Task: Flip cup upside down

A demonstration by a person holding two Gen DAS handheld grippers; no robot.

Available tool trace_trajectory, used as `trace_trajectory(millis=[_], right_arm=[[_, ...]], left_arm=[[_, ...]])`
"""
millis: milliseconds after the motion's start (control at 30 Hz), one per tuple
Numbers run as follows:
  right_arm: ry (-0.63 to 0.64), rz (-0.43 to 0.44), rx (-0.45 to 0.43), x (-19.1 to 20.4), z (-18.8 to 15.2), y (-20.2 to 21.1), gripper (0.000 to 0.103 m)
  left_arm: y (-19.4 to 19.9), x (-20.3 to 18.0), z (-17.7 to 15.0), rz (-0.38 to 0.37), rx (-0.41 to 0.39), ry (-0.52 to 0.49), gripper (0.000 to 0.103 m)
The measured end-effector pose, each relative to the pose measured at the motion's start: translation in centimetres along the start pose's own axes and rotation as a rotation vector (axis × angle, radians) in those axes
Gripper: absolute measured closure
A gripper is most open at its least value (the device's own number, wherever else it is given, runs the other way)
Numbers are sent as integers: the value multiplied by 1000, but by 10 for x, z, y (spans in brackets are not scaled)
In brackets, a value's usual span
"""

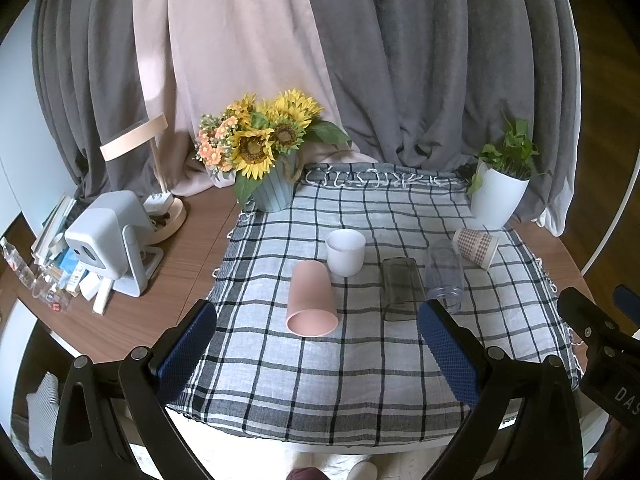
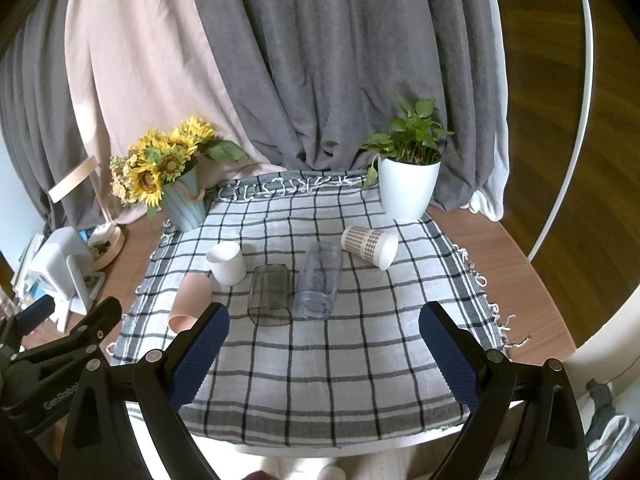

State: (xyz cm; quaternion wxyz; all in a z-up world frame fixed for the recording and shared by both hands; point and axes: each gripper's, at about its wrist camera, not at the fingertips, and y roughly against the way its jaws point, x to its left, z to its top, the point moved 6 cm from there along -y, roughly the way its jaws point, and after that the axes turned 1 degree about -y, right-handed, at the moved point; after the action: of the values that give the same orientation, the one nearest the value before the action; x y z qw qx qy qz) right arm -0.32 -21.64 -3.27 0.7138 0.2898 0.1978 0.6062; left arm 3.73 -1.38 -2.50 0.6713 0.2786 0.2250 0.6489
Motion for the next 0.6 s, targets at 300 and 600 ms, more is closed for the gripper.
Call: trace_trajectory(millis=[300,600], right_arm=[[1,0,-1,0,0,0,7],[1,-1,-2,0,0,0,7]], left_arm=[[2,-3,5,-3,-1,-7,0],[3,-2,3,-5,-3,-7,0]])
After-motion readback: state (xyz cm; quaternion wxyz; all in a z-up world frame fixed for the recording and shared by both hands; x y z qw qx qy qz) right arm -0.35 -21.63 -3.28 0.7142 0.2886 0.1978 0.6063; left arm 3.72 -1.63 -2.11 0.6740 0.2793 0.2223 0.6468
